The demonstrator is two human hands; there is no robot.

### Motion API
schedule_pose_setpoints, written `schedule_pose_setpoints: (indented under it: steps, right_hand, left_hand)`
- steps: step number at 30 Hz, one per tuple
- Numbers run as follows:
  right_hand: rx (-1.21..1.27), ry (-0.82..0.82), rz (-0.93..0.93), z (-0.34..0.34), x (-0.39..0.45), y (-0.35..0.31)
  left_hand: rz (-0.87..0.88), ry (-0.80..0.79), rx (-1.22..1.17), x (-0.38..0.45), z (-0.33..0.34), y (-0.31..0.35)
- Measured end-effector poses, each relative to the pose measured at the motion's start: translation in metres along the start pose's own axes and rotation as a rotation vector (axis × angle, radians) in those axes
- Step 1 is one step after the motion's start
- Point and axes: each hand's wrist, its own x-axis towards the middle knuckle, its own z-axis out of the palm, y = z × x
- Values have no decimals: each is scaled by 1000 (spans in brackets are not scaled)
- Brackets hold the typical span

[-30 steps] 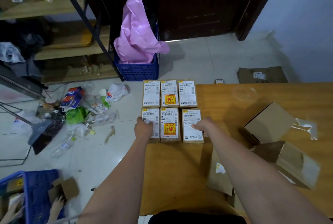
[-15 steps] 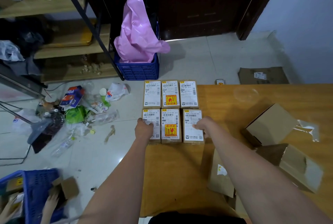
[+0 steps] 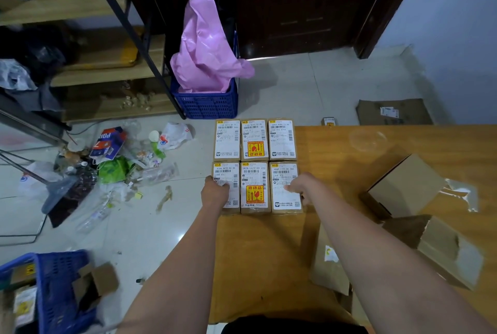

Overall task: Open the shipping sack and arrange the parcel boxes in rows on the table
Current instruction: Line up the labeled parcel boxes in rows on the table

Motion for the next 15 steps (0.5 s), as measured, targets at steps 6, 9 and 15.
schedule_pose_setpoints:
  steps: [6, 9, 15]
  right_hand:
    - [24, 13, -17, 1, -7, -1]
    - [-19, 53, -52, 1, -8, 0]
    - [-29, 70, -89, -2, -20, 3]
  left_hand:
    - [-7, -5, -11, -1, -1, 1]
    - [-9, -15, -7, -2, -1, 2]
    - [-31, -17, 17, -3, -4, 8]
